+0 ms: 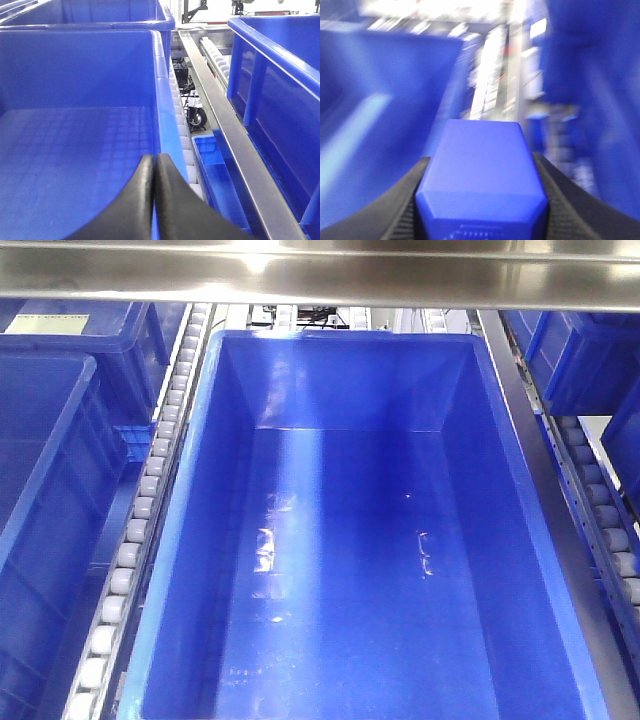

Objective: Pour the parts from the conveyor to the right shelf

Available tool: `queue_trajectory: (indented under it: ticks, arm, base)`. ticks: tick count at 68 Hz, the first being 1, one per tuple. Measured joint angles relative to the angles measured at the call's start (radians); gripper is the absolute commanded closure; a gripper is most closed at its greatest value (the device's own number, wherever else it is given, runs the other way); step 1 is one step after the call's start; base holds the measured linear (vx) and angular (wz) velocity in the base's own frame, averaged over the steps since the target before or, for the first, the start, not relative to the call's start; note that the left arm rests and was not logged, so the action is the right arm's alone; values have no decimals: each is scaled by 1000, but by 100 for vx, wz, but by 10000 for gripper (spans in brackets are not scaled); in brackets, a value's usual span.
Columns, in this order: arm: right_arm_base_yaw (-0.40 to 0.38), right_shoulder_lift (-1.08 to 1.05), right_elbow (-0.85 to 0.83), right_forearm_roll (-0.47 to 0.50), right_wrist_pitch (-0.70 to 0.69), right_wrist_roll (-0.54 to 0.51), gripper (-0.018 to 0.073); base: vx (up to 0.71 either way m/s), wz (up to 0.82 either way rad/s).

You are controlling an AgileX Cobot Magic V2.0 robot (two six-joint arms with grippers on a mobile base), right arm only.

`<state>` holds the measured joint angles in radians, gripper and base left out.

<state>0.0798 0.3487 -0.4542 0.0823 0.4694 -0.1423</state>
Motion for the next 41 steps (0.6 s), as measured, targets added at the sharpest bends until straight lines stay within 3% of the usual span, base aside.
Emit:
queue_trajectory:
  ticks: [23, 41]
  arm:
    - [196, 478, -339, -3, 138, 7, 565]
    - [406, 858, -588, -94, 259, 125, 565]
  base:
    - [0, 0]
    - [0, 0]
